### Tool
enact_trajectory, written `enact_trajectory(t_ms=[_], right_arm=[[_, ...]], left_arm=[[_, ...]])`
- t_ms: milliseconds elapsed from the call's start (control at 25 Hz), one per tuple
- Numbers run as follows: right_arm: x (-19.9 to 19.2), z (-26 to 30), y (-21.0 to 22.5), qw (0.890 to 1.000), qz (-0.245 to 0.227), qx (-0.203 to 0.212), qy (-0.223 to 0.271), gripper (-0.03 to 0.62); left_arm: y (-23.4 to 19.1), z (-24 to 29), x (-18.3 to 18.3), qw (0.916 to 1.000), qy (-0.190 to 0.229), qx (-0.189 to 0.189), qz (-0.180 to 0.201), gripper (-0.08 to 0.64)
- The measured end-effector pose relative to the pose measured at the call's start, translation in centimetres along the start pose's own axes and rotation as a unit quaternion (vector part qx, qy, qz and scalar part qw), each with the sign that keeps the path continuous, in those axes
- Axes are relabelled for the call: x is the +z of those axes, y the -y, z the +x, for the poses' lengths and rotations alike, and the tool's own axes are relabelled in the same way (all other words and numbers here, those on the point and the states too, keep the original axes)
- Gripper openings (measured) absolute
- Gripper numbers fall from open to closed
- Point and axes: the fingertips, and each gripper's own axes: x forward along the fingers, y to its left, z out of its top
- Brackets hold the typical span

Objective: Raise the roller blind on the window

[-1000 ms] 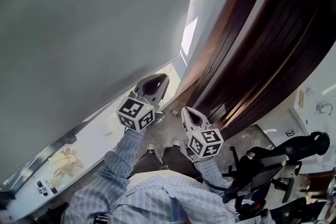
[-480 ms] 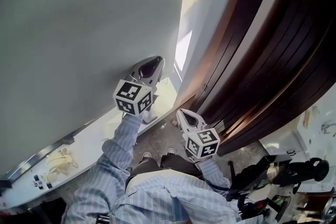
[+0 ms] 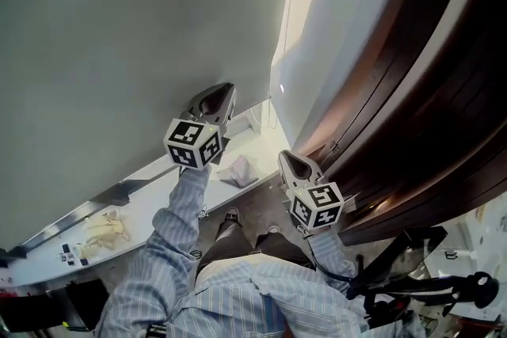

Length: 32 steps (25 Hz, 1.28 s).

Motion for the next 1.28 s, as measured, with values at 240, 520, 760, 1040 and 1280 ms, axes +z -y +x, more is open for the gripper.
enact_trajectory(t_ms=[240, 520, 760, 1040, 1280], right_arm=[[4.7, 4.3, 0.5, 0.999, -0.030, -0.028, 0.029, 0.008], [13.0, 9.0, 3.1, 0.984, -0.085, -0.136, 0.078, 0.103], [17.6, 11.7, 5.0, 0.962, -0.110, -0.232, 0.090, 0.101], [19.2, 12.9, 6.8, 0.949, -0.114, -0.282, 0.087, 0.101], [20.4, 15.0, 6.1, 0.964, -0.089, -0.227, 0.102, 0.101]], left_arm=[[-4.3, 1.3, -0.1, 0.9999, -0.008, -0.013, -0.007, 0.009], [-7.9, 2.8, -0.4, 0.9983, -0.013, -0.055, -0.015, 0.009], [-9.8, 3.4, -0.2, 0.9957, -0.007, -0.087, -0.031, 0.009], [-11.0, 3.8, 0.2, 0.9930, 0.001, -0.113, -0.035, 0.009], [-11.4, 4.3, 0.3, 0.9914, 0.002, -0.126, -0.033, 0.009]])
